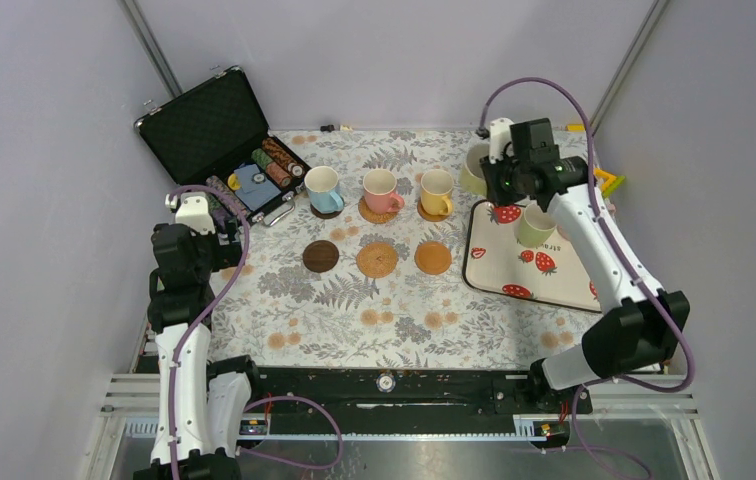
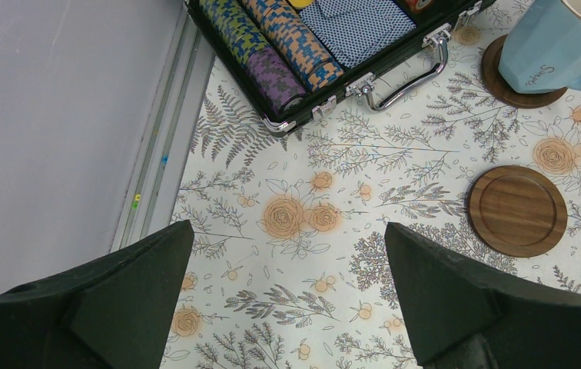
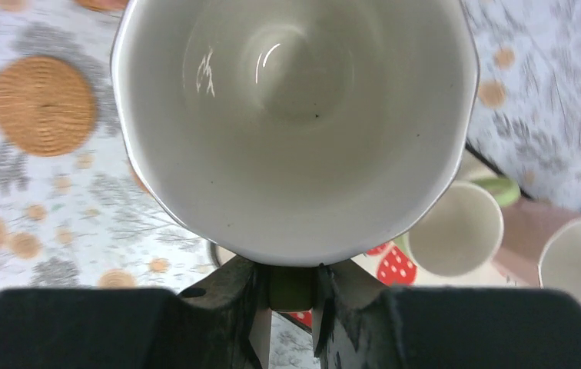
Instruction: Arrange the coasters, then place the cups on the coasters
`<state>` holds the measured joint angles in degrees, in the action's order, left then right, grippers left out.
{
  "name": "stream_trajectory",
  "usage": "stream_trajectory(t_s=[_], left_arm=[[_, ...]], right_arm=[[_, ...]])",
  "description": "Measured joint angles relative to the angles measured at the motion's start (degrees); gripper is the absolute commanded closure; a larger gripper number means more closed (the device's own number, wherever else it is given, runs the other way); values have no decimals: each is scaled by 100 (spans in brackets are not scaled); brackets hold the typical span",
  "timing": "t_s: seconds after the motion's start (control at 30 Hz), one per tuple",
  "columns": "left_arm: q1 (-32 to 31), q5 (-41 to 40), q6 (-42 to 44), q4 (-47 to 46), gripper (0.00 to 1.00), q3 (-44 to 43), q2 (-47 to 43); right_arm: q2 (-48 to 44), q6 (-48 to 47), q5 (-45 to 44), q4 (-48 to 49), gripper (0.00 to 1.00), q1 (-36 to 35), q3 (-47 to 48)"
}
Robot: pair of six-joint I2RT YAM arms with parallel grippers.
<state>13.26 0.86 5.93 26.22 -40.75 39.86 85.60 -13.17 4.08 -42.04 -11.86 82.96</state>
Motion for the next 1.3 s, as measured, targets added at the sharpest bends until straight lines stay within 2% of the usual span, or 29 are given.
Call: stream_trajectory(t_s=[0.3,0.63,0.9,1.13,1.3], left_arm=[[0,-2,-2,0,1,0,-11],[0,-66,-2,-17,1,0,-11],[0,-116,0,-22,1,0,-9],[0,-129,0,-26,1,0,0],[0,-136,0,-26,1,0,0]], right_arm=[[-131,-4,380,-468,100,-1790,1351],[1003,-319,590,-1064,100,-3390,2837],[2356,-326,909,-1727,100,-3748,4575],[3241,-262,911,-2142,100,-3980,5484],[3735,-61,911,-2247,100,-4035,5744]])
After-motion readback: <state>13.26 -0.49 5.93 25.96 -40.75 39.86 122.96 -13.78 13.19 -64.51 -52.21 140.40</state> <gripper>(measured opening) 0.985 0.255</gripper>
